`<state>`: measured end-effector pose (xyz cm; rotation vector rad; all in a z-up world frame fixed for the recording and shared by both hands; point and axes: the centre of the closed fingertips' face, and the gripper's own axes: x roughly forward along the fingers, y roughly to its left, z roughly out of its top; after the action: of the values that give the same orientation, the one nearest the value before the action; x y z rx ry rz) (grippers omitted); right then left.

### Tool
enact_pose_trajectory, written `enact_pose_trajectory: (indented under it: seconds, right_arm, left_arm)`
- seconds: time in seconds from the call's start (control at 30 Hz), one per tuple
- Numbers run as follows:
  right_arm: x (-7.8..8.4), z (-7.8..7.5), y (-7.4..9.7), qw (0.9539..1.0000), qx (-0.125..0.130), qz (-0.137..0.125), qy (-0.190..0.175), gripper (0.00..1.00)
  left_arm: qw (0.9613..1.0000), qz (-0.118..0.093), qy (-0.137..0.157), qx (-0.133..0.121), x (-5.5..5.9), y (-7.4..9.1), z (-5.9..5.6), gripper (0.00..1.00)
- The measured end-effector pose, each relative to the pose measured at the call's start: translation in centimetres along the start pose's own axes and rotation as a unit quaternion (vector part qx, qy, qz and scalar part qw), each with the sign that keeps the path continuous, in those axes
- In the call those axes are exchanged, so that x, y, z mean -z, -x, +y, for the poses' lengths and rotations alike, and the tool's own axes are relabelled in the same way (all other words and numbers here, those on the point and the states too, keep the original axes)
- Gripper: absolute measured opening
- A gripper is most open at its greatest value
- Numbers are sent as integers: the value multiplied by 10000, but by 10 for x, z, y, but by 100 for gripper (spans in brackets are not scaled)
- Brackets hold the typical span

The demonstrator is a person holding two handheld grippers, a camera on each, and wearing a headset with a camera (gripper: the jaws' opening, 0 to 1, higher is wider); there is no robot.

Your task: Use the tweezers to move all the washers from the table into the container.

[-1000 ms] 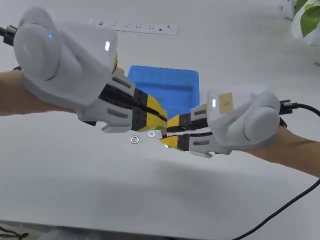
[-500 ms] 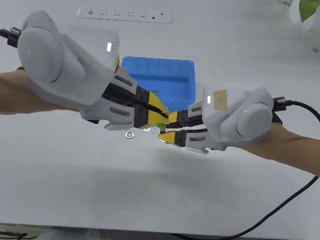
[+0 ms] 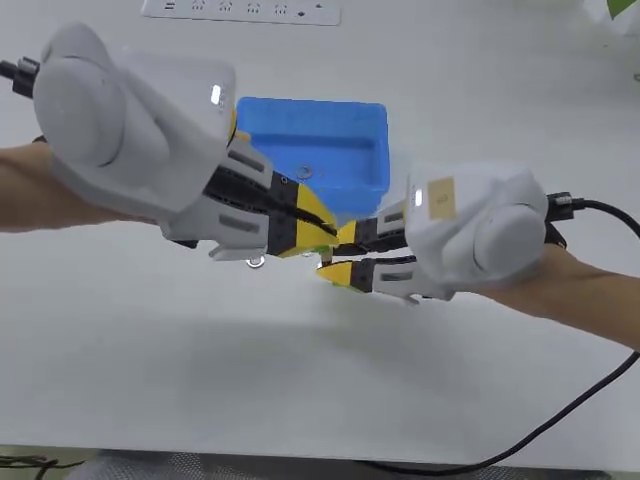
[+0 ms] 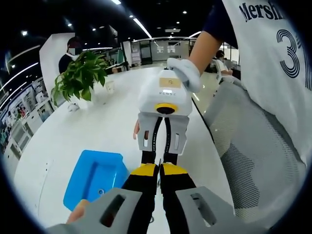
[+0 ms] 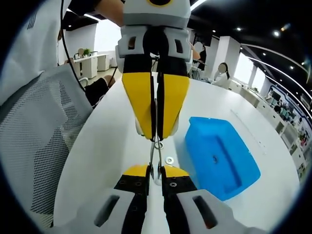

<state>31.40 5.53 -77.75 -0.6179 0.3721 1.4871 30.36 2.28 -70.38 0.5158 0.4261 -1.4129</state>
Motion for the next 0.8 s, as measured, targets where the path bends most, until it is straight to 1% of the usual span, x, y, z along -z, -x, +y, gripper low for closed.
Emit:
enact_pose_trajectory:
  seconds: [0.17, 0.27, 0.8]
  right_arm:
    - [3, -2, -2, 10000, -2, 49, -72, 10]
    - [4, -1, -3, 9999, -9, 27, -106, 10]
    - [7, 0, -7, 9999, -66, 25, -141, 10]
  left_arm:
    - [10000, 19, 44, -12, 4, -1, 3, 6]
    - [10000, 16, 67, -8, 5, -1, 3, 6]
    - [10000, 84, 27, 0, 12, -4, 4, 6]
